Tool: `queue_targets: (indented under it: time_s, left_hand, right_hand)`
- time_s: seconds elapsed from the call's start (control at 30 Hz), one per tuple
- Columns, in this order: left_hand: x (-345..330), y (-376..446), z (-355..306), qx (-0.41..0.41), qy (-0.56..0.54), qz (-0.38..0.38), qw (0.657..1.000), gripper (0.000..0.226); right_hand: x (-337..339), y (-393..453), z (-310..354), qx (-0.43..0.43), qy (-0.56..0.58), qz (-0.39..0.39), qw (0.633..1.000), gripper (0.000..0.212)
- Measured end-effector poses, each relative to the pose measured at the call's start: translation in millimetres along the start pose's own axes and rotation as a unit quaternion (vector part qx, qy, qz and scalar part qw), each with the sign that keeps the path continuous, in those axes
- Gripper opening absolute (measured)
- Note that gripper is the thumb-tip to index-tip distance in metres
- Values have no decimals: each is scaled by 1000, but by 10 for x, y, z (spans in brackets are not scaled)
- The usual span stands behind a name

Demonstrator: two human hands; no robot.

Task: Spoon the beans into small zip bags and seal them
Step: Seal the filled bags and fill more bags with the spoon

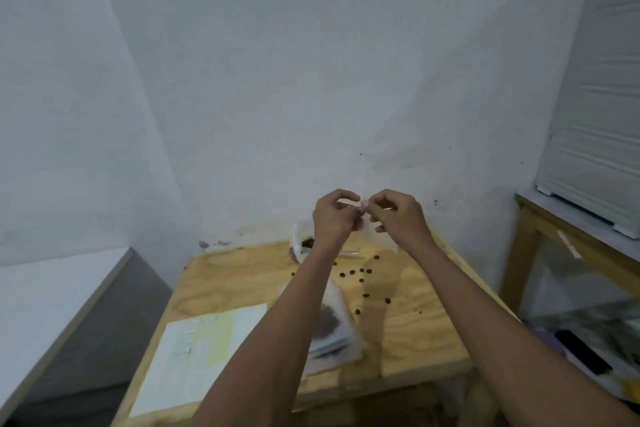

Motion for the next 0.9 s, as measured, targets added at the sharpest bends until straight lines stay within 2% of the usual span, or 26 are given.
queue_targets:
  time_s: [0.1,0.23,0.4,0.53,0.7,0.8,0.9]
  left_hand:
    - [133,-24,-69,-45,15,25,999,17]
    - [266,-94,-123,-76,-32,63,995,9]
    - [450,-151,-109,-40,-63,79,994,28]
    - [568,-191,-25,-4,-78,67,995,33]
    - [645,-174,51,-6,-38,40,998,41]
    - [719,-162,92,-26,8,5,1000,32]
    - [781,-170,108,-10,55,-42,998,22]
  right_hand:
    - [-187,-2,47,-50,49,34,997,10]
    - [-365,-48,120,-102,93,62,989,14]
    - [-468,-53,126,-130,119,73,982,16]
    - [-518,-52,154,-90,63,54,992,16]
    - [-735,-115,256,-9,-99,83,992,20]
    - [-820,-130,291,5,-143,80,986,27]
    - [-918,-177,358,30,-201,66,977,34]
Point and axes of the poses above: each hand's wrist, its own y-axis towards the middle knuckle, its own x-axis out of the back of the hand, z = x × y, the point moved 8 cm from there along y, towards the middle knuckle, and after that the axes turned 10 degrees about -x, right-handed, at the moved point
